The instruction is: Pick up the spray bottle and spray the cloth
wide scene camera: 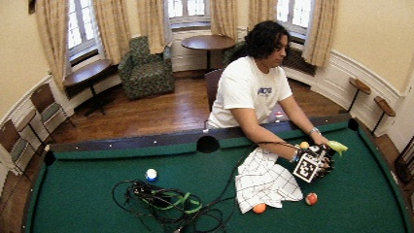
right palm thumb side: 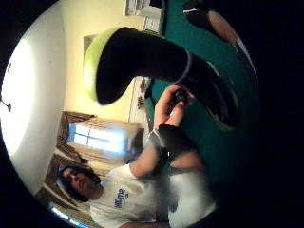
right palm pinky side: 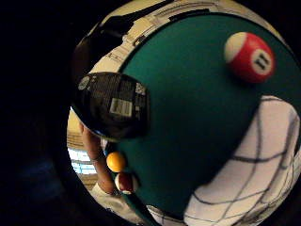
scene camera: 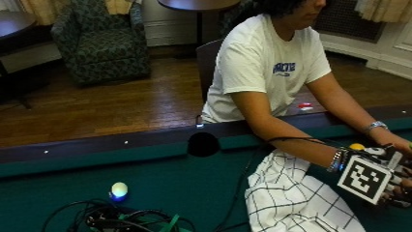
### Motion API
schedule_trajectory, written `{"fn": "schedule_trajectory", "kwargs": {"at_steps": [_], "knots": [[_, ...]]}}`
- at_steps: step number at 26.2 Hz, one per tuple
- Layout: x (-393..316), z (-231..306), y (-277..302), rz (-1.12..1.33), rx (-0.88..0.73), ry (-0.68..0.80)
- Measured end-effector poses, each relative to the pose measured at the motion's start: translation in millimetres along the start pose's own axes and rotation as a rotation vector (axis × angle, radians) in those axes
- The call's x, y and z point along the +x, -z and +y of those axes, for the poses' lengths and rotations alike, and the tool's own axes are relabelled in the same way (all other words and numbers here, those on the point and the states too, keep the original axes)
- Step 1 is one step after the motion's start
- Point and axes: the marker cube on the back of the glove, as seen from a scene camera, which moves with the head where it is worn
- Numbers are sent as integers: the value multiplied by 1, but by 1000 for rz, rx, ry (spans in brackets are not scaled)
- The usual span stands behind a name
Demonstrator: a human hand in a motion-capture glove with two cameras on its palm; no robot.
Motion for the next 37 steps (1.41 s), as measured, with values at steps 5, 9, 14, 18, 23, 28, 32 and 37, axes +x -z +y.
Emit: {"fn": "schedule_trajectory", "kwargs": {"at_steps": [5, 9, 14, 18, 23, 28, 32, 37], "knots": [[-12, 31, 22, 127, -52, 41], [-26, 46, 35, 285, -13, 103], [-52, 83, 50, 425, -70, 186], [-79, 114, 57, 513, -105, 258], [-111, 145, 70, 573, -128, 312], [-125, 165, 80, 600, -139, 345], [-127, 178, 83, 643, -165, 355], [-127, 188, 81, 665, -187, 362]]}}
